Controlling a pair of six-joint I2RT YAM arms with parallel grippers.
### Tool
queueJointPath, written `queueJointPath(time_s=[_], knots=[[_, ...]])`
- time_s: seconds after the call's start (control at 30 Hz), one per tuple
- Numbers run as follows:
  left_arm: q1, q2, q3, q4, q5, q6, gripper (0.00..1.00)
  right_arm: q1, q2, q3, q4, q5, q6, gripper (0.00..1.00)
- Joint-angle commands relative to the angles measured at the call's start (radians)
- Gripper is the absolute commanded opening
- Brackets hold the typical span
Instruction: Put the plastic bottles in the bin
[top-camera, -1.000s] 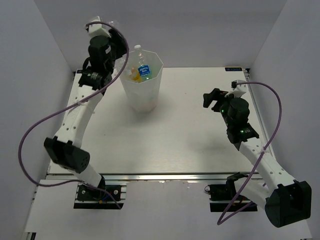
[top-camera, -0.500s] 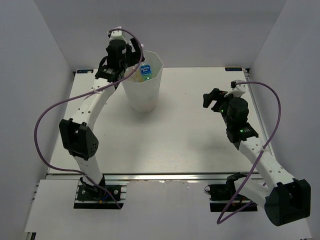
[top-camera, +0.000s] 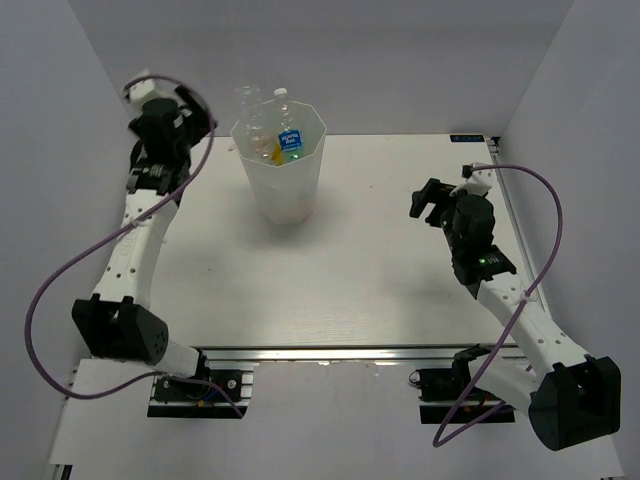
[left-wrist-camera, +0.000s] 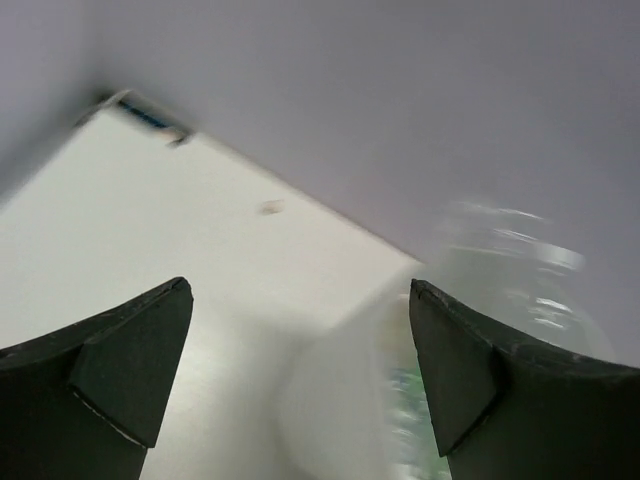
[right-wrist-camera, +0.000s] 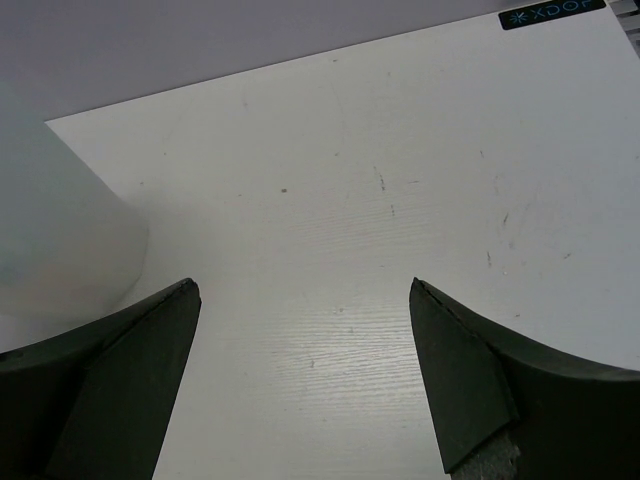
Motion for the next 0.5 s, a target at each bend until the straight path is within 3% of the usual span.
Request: queueJointPath(time_s=[0.0, 0.17, 0.47], knots=[[0.145, -0.087, -0.26, -0.004, -0.02, -0.117, 0.98, -0.005, 0.006, 0.033, -0.006, 0.053, -0.025, 0.89], [0.237, -0.235, -0.518, 0.076, -0.023, -0.192, 0.98, -0.005, -0.001, 0.022, 0.028, 0.068, -0.015, 0.89], [0.295, -0.226, -0.542, 0.034, -0.003, -0.189, 0.98, -0.005, -0.016, -0.016, 0.082, 0.082, -0.015, 0.89]])
